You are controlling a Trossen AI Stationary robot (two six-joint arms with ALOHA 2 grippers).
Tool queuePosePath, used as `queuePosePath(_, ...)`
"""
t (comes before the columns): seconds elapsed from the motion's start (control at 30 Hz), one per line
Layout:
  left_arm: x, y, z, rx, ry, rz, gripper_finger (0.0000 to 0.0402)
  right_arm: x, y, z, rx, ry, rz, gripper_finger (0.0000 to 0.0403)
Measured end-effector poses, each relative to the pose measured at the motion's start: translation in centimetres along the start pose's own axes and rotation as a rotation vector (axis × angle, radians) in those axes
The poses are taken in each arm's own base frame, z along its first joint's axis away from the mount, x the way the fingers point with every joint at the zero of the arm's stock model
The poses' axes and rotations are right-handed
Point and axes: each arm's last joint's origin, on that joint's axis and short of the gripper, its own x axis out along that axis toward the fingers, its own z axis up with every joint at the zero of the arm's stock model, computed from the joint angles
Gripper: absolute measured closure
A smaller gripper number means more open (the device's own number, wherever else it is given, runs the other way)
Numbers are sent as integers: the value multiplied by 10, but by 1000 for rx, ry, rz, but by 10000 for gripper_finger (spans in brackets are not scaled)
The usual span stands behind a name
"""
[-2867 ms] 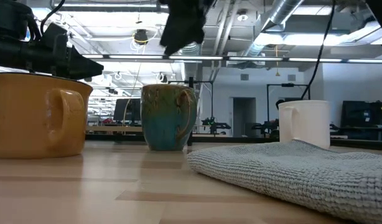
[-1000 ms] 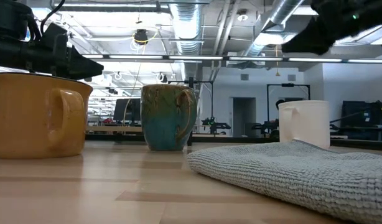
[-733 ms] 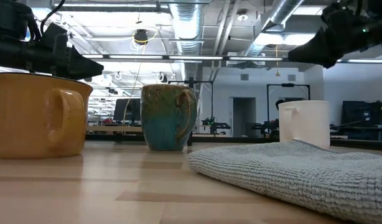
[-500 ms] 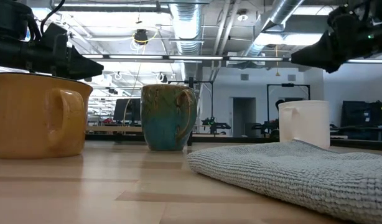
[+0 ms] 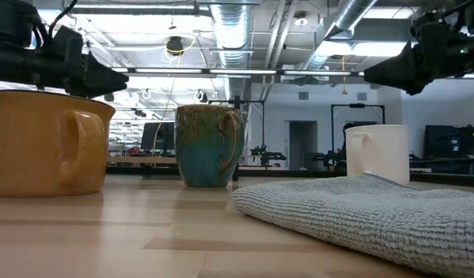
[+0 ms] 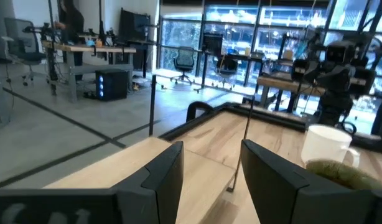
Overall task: Stack small to large cups/mugs on shelf
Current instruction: Put the green mug on the shelf
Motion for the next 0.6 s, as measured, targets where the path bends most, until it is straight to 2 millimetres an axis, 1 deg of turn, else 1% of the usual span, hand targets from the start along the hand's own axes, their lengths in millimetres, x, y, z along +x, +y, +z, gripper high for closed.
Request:
queuePosePath(0.23,-5,-7,29,40,-74,-122,250,0,0,0,0,0,-2,234)
queuePosePath(0.4,-8,-10,47,-20,-119,-148,250,0,0,0,-1,0,-4,234)
queuePosePath(0.5,-9,-11,53,-72,-126,-151,250,0,0,0,-1,0,-4,234)
queuePosePath(0.6,-10,-11,54,-92,-123,-154,250,0,0,0,-1,0,-4,234)
